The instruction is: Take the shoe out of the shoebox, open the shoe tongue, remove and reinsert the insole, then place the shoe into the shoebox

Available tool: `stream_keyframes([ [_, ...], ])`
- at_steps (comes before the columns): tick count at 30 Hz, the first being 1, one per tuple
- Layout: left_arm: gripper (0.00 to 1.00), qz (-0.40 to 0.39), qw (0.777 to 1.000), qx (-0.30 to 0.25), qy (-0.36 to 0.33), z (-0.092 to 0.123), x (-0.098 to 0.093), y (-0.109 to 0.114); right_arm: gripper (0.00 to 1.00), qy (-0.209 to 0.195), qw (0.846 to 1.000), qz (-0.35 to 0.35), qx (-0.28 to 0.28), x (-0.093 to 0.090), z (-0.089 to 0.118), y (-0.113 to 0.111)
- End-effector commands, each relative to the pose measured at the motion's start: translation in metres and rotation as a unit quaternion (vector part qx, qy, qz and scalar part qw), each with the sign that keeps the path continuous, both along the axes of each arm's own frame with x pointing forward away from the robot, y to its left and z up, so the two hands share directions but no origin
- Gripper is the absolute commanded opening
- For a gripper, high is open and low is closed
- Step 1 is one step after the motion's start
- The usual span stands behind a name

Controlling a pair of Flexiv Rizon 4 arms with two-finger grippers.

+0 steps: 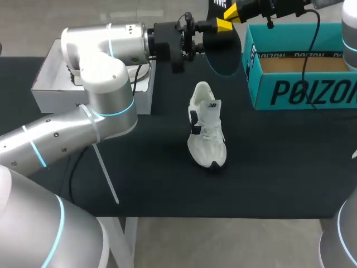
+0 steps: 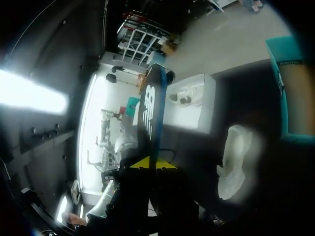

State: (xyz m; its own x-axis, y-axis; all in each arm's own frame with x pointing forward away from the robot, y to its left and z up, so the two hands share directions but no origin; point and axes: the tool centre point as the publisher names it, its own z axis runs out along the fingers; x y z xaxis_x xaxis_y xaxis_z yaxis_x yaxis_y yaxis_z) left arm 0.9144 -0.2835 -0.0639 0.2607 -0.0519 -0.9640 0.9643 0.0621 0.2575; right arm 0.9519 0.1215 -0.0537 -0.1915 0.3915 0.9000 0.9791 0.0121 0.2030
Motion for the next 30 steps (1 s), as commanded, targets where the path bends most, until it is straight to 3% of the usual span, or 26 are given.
stream_keyframes([
  [1,0.93,0.005,1.0,0.004,-0.001,-0.002,0.001,0.004,0.0,0.003,1.0,-0.001,-0.003,-0.001,-0.001,-0.003],
  [3,0.98,0.009,1.0,0.006,-0.001,-0.004,0.002,0.005,0.0,0.005,1.0,-0.001,-0.003,-0.002,-0.001,-0.004],
  [7,0.92,0.009,1.0,0.008,0.002,-0.007,0.002,0.009,0.0,0.01,1.0,-0.005,-0.002,-0.004,-0.002,-0.009],
  [9,0.79,0.007,1.0,0.01,0.003,-0.007,0.002,0.01,0.0,0.011,1.0,-0.009,-0.002,-0.003,-0.002,-0.012],
  [11,0.46,0.005,1.0,0.011,0.003,-0.008,0.002,0.01,0.0,0.011,1.0,-0.012,-0.001,-0.002,-0.002,-0.013],
  [13,0.38,0.004,1.0,0.011,0.004,-0.009,0.002,0.01,0.0,0.011,1.0,-0.013,-0.001,-0.001,-0.001,-0.013],
  [15,0.23,0.003,1.0,0.01,0.007,-0.01,0.002,0.01,0.0,0.01,1.0,-0.012,0.0,-0.001,0.0,-0.012],
  [16,0.02,0.002,1.0,0.009,0.007,-0.01,0.002,0.01,0.0,0.01,1.0,-0.012,0.0,-0.001,0.0,-0.011],
  [30,0.0,0.002,1.0,0.004,0.019,-0.018,0.006,0.011,0.0,0.011,0.999,-0.031,0.005,-0.001,-0.001,-0.018],
])
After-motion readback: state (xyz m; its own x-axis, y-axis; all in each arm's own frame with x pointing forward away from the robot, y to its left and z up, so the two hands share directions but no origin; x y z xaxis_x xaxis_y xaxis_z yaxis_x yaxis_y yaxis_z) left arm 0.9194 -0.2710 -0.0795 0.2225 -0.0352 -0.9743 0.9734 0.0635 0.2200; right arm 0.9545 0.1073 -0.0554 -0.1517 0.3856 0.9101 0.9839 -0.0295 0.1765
